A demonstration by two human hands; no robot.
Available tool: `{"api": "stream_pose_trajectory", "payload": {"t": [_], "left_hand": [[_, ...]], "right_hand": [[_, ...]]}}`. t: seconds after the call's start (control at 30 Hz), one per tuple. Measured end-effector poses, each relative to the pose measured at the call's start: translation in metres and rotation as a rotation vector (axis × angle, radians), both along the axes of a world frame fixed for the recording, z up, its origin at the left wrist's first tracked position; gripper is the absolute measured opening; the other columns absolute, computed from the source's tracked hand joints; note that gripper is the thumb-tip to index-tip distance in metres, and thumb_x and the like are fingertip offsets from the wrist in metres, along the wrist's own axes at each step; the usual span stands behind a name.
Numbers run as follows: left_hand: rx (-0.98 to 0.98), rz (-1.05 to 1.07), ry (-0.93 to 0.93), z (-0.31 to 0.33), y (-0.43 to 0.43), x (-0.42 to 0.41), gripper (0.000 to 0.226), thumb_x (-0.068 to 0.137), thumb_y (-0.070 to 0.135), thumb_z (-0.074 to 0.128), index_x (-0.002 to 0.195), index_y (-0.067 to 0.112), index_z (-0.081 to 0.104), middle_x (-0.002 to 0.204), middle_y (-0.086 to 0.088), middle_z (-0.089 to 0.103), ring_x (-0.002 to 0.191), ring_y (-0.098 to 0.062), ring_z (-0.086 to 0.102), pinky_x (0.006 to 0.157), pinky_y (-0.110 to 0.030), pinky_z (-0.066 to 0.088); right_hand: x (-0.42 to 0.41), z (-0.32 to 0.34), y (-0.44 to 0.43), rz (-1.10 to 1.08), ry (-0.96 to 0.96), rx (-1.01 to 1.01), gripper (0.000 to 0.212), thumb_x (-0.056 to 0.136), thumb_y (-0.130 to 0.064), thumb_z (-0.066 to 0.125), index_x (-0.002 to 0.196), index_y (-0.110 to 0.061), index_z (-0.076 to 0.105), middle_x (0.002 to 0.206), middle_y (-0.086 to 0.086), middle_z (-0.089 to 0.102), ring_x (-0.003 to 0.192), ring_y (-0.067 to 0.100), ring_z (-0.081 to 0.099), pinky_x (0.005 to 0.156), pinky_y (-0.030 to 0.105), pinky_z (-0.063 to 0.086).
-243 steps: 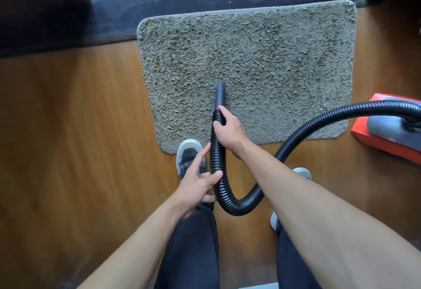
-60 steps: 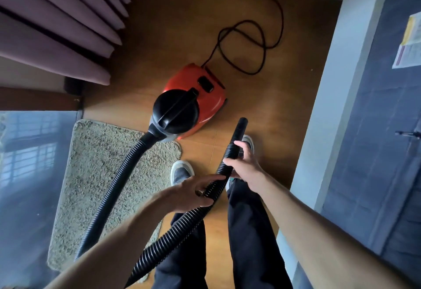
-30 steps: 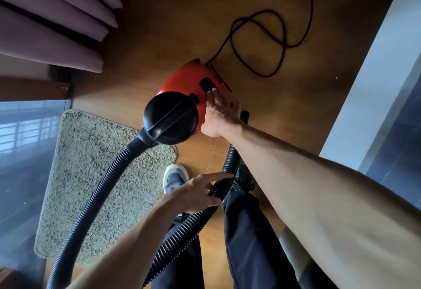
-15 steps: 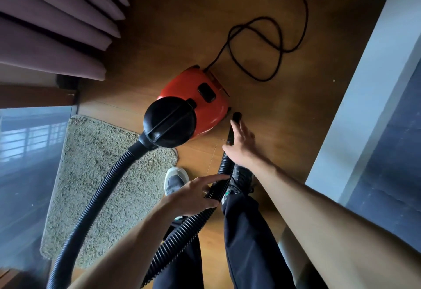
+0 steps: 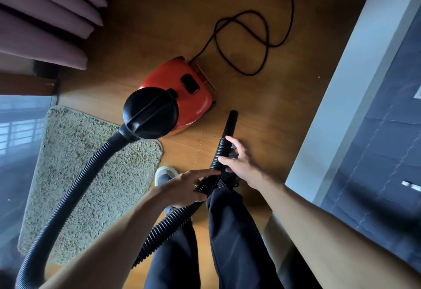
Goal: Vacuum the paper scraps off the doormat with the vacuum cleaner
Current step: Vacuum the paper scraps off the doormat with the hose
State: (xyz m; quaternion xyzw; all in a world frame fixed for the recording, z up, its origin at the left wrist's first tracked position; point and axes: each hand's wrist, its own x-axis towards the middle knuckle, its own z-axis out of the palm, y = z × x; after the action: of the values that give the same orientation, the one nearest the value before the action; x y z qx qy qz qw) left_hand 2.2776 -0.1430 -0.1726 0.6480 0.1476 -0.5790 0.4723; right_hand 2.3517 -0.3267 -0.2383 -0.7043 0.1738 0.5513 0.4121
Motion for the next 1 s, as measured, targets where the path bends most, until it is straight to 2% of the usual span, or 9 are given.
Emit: {"api": "stream_pose_trajectory", "payload": {"t": [0.1, 0.27, 0.37, 0.47, 0.57, 0.67, 0.77, 0.83, 1.0], "left_hand": [[0.004, -0.029, -0.031, -0.005, -0.002, -0.004, 0.071, 0.093, 0.012, 0.067, 0.143, 0.053, 0.039, 0.144, 0.007, 0.047, 0.13, -0.009, 0.047, 0.093, -0.019, 0.042], [-0.035, -0.043, -0.009, -0.016, 0.001, -0.015, 0.072, 0.094, 0.014, 0.066, 0.142, 0.059, 0.037, 0.153, 0.004, 0.037, 0.139, -0.011, 0.039, 0.101, -0.036, 0.048], [-0.05, -0.042, -0.033, -0.021, 0.004, -0.028, 0.074, 0.093, 0.013, 0.067, 0.139, 0.062, 0.037, 0.157, 0.008, 0.034, 0.139, -0.011, 0.039, 0.103, -0.043, 0.049], [-0.048, -0.039, -0.074, -0.023, 0.005, -0.042, 0.073, 0.092, 0.012, 0.068, 0.142, 0.057, 0.038, 0.158, 0.01, 0.032, 0.138, -0.012, 0.04, 0.105, -0.039, 0.046], [-0.028, -0.039, -0.112, -0.028, 0.005, -0.059, 0.072, 0.092, 0.01, 0.069, 0.146, 0.045, 0.039, 0.157, 0.006, 0.036, 0.138, -0.016, 0.04, 0.101, -0.03, 0.04], [0.002, -0.045, -0.121, -0.033, 0.004, -0.076, 0.072, 0.09, 0.014, 0.072, 0.145, 0.047, 0.04, 0.15, 0.001, 0.046, 0.135, -0.019, 0.046, 0.097, -0.026, 0.039], [0.03, -0.06, -0.157, -0.041, 0.004, -0.092, 0.07, 0.089, 0.019, 0.074, 0.146, 0.045, 0.041, 0.145, -0.003, 0.052, 0.133, -0.018, 0.048, 0.095, -0.022, 0.038], [0.047, -0.06, -0.167, -0.047, 0.003, -0.102, 0.069, 0.088, 0.024, 0.075, 0.144, 0.048, 0.042, 0.143, -0.004, 0.054, 0.132, -0.017, 0.05, 0.095, -0.024, 0.04], [0.096, -0.051, -0.214, -0.066, -0.001, -0.12, 0.07, 0.083, 0.031, 0.08, 0.142, 0.047, 0.046, 0.14, -0.003, 0.058, 0.121, -0.016, 0.058, 0.085, -0.026, 0.044]], "right_hand": [[-0.002, -0.005, -0.008, -0.054, 0.043, 0.002, 0.075, 0.083, -0.016, 0.074, 0.144, -0.041, 0.038, 0.139, -0.003, 0.042, 0.098, 0.014, 0.062, 0.083, 0.034, 0.06], [-0.013, -0.011, -0.014, -0.114, 0.099, 0.036, 0.083, 0.08, -0.018, 0.08, 0.145, -0.043, 0.033, 0.142, -0.007, 0.036, 0.115, 0.014, 0.054, 0.074, 0.027, 0.06], [-0.025, -0.016, -0.013, -0.137, 0.059, 0.043, 0.084, 0.078, -0.02, 0.083, 0.144, -0.043, 0.035, 0.144, -0.005, 0.035, 0.113, 0.011, 0.053, 0.07, 0.022, 0.057], [-0.037, -0.014, -0.008, -0.081, -0.023, -0.002, 0.078, 0.079, -0.019, 0.081, 0.141, -0.04, 0.038, 0.143, -0.004, 0.034, 0.098, -0.001, 0.051, 0.065, 0.009, 0.043], [-0.052, -0.02, -0.005, -0.056, -0.094, -0.024, 0.075, 0.079, -0.015, 0.081, 0.137, -0.039, 0.04, 0.14, 0.0, 0.038, 0.106, 0.01, 0.054, 0.06, 0.006, 0.044], [-0.069, -0.025, 0.0, -0.05, -0.124, -0.041, 0.075, 0.077, -0.01, 0.081, 0.133, -0.04, 0.042, 0.136, 0.001, 0.042, 0.111, 0.015, 0.054, 0.072, 0.016, 0.052], [-0.085, -0.032, -0.002, -0.023, -0.097, -0.139, 0.075, 0.074, -0.021, 0.083, 0.13, -0.047, 0.04, 0.118, -0.003, 0.053, 0.098, 0.011, 0.057, 0.09, 0.035, 0.052], [-0.095, -0.035, -0.002, -0.042, -0.021, -0.189, 0.076, 0.069, -0.029, 0.084, 0.123, -0.055, 0.037, 0.104, -0.007, 0.059, 0.095, 0.017, 0.061, 0.09, 0.043, 0.052], [-0.12, -0.086, -0.012, -0.115, 0.083, -0.212, 0.087, 0.037, -0.047, 0.08, 0.108, -0.068, 0.035, 0.101, -0.004, 0.071, 0.095, 0.028, 0.069, 0.086, 0.053, 0.055]]}}
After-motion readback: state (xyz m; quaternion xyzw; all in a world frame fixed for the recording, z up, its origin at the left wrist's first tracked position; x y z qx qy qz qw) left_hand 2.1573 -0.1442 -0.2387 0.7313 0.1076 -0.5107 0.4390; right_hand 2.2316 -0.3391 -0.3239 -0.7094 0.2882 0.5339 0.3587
